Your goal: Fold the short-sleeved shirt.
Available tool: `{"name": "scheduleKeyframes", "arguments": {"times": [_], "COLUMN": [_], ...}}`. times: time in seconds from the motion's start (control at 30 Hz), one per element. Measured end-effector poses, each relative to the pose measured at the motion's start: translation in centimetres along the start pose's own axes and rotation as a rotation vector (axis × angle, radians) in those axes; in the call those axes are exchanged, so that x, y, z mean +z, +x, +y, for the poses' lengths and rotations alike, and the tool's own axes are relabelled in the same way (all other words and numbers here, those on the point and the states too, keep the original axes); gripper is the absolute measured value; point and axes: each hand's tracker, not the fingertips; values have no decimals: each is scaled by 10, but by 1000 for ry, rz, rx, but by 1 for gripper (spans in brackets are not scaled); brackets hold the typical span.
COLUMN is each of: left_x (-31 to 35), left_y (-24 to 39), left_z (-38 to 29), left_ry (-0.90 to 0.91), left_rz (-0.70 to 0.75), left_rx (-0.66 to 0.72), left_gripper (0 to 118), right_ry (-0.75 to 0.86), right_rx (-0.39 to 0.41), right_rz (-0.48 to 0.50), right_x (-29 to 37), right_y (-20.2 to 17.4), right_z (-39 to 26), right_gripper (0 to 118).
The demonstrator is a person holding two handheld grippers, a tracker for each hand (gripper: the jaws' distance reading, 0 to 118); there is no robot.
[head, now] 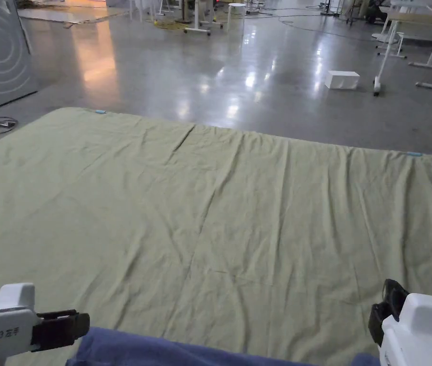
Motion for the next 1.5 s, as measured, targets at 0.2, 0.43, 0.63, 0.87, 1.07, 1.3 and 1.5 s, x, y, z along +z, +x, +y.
{"name": "scheduleKeyframes", "arguments": {"times": [0.2,0.43,0.63,0.87,1.07,1.3,1.5], "left_x": [-37,-69,-88,-87,-71,-32,14], "left_y": [-42,-69,-67,-54,-39,-32,-53], "left_z": [-8,-28,-38,-39,-30,-7,19], "left_ry": [-139,-171,-203,-192,-159,-121,-65], "left_rz": [-232,-486,-595,-434,-383,-356,-157], "left_rx": [209,351,438,312,248,235,166], "left_gripper": [84,84,80,17,11,11,10], "right_ry": [-35,-58,-69,-83,-80,-70,-55], "right_rx": [16,22,24,24,28,31,22], "right_rz": [2,-5,-5,3,6,15,27], "right_x": [-1,0,-2,-4,-3,-3,-2], "right_y": [-2,-2,-5,-8,-8,-7,-5], "right_z": [-8,-12,-14,-16,-14,-12,-11], "right_gripper": [0,0,0,0,0,0,0]}}
